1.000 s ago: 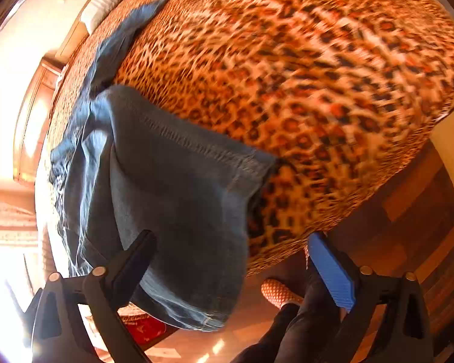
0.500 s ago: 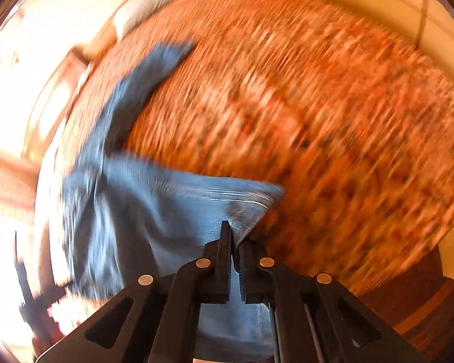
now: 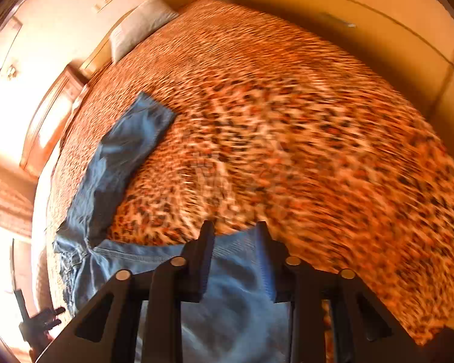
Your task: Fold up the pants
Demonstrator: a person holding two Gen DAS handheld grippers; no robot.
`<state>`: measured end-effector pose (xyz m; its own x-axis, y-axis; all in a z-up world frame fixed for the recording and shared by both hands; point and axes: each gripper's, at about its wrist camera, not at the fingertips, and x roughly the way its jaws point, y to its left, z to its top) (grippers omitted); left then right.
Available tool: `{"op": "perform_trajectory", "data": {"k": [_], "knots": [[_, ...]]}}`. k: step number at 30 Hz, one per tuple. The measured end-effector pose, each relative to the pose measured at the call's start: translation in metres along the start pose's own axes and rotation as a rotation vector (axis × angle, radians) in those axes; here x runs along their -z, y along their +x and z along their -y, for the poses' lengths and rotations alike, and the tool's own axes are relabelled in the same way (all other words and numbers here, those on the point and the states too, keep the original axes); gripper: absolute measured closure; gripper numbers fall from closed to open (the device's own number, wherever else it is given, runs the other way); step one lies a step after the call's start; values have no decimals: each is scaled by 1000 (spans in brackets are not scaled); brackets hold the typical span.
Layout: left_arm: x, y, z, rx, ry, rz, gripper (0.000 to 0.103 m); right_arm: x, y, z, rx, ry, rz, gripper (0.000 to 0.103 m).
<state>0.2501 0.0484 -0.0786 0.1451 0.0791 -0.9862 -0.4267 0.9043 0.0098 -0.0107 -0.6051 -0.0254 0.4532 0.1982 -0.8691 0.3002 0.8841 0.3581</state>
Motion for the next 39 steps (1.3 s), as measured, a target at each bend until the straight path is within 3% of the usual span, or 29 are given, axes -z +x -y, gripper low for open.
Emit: {"op": "perform_trajectory", "data": {"k": [3,6,8,10,13,16,17,19,22,25,27,29,30,32,34,36,39], "knots": [[-41,9,-2,48,-52,-30,16,-34,32,-32,-58,3,-35,69],[-72,36,3,75,-77,-65,16,-72,75,-53,-99,80,-62,51],[-87,55,10,93,-84,-67,17,-94,100,-61,-106,157,-40,51],[-94,68,14,96,-94,-63,17,-107,127,-67,-141,217,-54,47],[-98,86,14,144,-133,-57,17,-120,160,-74,-90,282,-77,46],[-102,106,15,113,-141,-59,21,-124,180,-79,-96,304,-66,44],[-102,109,18,101,-141,-56,29,-127,181,-87,-93,260,-50,47],[-102,114,26,28,-97,-29,39,-135,185,-104,-37,138,-69,99],[-106,112,30,34,-33,-25,69,-145,157,-99,-28,107,18,100],[-113,101,7,77,-65,-23,69,-152,146,-71,70,98,-6,100],[-110,94,-10,121,-106,-2,57,-153,142,-59,99,64,-22,97],[-104,96,-14,164,-116,-12,39,-150,135,-40,77,104,-21,95],[-99,100,-14,188,-113,-20,37,-151,133,-34,50,129,-21,94],[-85,112,-5,227,-99,-60,36,-148,128,-26,35,160,-28,89],[-73,128,7,265,-94,-139,38,-148,128,-30,36,156,-37,78],[-60,142,12,296,-117,-207,39,-148,133,-40,33,148,-48,75],[-55,154,7,302,-169,-198,39,-148,137,-50,12,130,-55,72]]}}
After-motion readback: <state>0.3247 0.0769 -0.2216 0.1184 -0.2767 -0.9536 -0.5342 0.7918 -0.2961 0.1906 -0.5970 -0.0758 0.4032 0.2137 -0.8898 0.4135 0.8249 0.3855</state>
